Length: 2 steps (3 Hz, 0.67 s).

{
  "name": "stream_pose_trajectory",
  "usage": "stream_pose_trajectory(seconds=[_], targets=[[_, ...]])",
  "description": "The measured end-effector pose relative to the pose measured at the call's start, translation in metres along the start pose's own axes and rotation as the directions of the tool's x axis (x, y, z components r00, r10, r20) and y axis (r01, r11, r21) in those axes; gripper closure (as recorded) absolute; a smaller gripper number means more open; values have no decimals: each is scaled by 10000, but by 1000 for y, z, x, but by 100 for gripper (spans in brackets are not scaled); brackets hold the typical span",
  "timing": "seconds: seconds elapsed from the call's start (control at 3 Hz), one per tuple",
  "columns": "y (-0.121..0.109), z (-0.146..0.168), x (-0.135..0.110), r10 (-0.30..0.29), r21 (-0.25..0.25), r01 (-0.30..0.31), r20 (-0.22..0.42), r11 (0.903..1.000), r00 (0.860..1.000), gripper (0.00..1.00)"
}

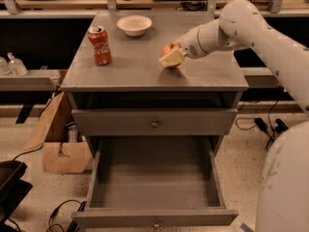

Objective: Pick apple from middle drawer and place on counter

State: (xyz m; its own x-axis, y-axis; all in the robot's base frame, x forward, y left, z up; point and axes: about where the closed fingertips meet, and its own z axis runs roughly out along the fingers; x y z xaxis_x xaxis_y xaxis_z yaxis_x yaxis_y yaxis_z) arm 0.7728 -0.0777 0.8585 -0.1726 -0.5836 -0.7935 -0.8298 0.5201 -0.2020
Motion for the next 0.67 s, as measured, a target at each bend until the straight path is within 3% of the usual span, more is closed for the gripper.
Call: stream_pose_trajectory(seconds=[0.67], targets=[[-15, 34, -4, 110, 39, -110, 113, 9999, 9999, 100]])
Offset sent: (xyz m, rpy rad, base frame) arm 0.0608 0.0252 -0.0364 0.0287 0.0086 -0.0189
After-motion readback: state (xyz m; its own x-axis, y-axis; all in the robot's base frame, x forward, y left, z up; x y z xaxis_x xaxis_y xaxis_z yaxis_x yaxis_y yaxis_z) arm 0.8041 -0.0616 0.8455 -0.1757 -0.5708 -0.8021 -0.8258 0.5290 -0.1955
